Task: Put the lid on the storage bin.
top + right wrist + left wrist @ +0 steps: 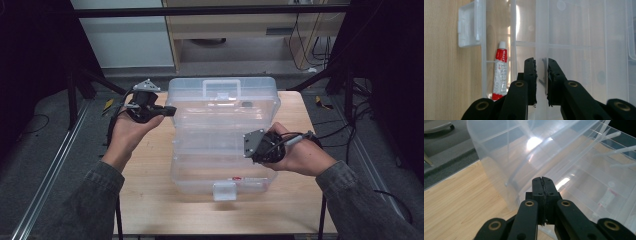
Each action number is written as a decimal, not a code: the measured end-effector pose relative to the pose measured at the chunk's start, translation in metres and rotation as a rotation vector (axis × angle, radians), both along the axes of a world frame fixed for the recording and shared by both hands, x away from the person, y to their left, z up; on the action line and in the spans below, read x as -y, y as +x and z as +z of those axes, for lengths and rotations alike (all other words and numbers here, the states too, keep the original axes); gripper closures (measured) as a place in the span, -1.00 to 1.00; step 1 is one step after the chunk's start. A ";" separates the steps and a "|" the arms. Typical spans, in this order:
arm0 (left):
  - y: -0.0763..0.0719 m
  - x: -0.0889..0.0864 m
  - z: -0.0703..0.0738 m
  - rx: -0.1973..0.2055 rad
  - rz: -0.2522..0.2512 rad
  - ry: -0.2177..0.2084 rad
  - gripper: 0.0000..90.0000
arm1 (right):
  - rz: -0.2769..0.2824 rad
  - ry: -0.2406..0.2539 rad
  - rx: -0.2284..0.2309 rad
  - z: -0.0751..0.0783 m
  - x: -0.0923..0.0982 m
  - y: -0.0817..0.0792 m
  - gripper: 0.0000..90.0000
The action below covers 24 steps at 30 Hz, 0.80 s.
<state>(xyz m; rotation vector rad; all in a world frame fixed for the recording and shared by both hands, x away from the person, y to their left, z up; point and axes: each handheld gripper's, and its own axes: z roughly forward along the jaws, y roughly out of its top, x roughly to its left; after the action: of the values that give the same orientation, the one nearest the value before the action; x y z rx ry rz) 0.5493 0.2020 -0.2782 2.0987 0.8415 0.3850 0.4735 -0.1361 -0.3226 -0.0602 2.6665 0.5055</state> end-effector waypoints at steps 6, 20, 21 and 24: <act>-0.002 -0.004 -0.002 -0.013 0.000 -0.018 0.99 | 0.001 0.006 0.003 -0.002 0.001 -0.002 0.75; -0.011 -0.008 -0.013 -0.030 -0.005 -0.044 0.99 | 0.006 0.007 -0.001 -0.005 0.000 -0.006 0.76; -0.013 -0.008 -0.013 -0.029 -0.009 -0.044 0.99 | 0.006 0.006 -0.001 -0.006 0.001 -0.006 0.75; -0.017 -0.008 -0.013 -0.022 -0.012 -0.043 0.99 | 0.005 0.006 -0.002 -0.007 0.001 -0.008 0.73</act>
<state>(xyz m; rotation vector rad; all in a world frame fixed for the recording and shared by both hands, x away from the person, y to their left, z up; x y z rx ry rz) 0.5328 0.2103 -0.2908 2.0706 0.8422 0.3346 0.4657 -0.1373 -0.3292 -0.0654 2.6676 0.5151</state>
